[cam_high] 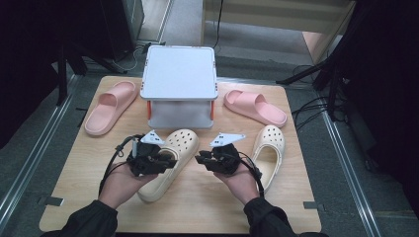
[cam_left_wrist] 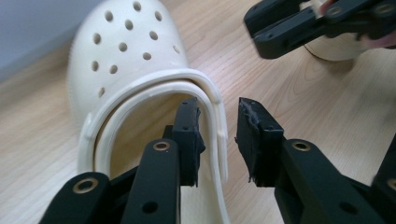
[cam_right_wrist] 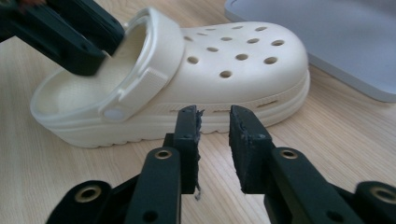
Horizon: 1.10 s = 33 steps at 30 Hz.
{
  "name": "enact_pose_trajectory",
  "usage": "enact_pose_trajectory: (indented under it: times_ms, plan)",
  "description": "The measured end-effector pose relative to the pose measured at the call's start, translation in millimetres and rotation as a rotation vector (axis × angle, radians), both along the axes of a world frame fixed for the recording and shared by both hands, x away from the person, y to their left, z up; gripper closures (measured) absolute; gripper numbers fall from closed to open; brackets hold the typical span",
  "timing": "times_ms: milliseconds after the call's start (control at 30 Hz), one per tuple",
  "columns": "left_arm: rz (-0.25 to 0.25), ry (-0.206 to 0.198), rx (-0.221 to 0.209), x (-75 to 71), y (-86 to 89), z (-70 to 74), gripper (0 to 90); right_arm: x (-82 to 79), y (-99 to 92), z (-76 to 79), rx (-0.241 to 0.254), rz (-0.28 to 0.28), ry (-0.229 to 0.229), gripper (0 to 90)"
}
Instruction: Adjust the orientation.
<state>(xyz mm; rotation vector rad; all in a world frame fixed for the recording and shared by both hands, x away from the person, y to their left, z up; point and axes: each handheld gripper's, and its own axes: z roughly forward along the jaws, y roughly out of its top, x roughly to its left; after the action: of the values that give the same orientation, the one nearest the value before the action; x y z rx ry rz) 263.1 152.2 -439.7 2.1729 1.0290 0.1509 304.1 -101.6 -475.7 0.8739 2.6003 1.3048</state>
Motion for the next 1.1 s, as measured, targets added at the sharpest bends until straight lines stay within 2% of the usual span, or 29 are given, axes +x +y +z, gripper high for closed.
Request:
enact_pose_trajectory:
  times_ms: [67,200,300,400,467,600,633,733,867,1000,1100]
  plan:
    - [0.008,-0.015,-0.007,-2.6,7.0,4.6,73.2,1.3,4.8,-2.4,-0.009,0.003,0.006,78.1]
    - [0.032,-0.021,-0.023,-2.3,25.7,9.0,81.1,4.7,12.7,-6.5,-0.01,0.002,0.02,82.2]
    - [0.053,-0.012,-0.015,0.6,39.9,5.4,84.4,6.6,18.2,-8.0,-0.021,0.002,0.021,85.1]
    - [0.069,-0.01,-0.045,1.6,48.2,1.6,87.7,8.4,21.9,-9.9,-0.023,0.003,0.025,88.2]
    - [0.077,-0.008,-0.048,2.0,50.1,-0.9,88.8,9.2,23.7,-11.5,-0.02,0.004,0.032,89.8]
    - [0.098,0.006,-0.018,5.5,58.5,-11.5,89.0,9.3,26.9,-12.9,-0.016,0.013,0.038,90.0]
    - [0.109,0.005,-0.025,6.0,61.4,-14.3,89.0,8.7,27.6,-12.9,-0.015,0.014,0.04,90.0]
    - [0.119,0.026,-0.043,8.0,70.8,-22.9,89.0,7.3,29.4,-13.4,-0.023,0.027,0.033,90.0]
    - [0.147,0.079,-0.031,15.2,74.4,-38.2,89.4,8.1,33.4,-15.6,-0.028,0.041,0.041,90.0]
    - [0.14,0.103,-0.02,19.9,72.4,-45.9,89.5,9.0,38.4,-18.6,-0.036,0.052,0.044,90.0]
    - [0.144,0.105,-0.019,20.2,71.1,-48.1,89.5,9.9,41.3,-20.8,-0.045,0.052,0.049,90.0]
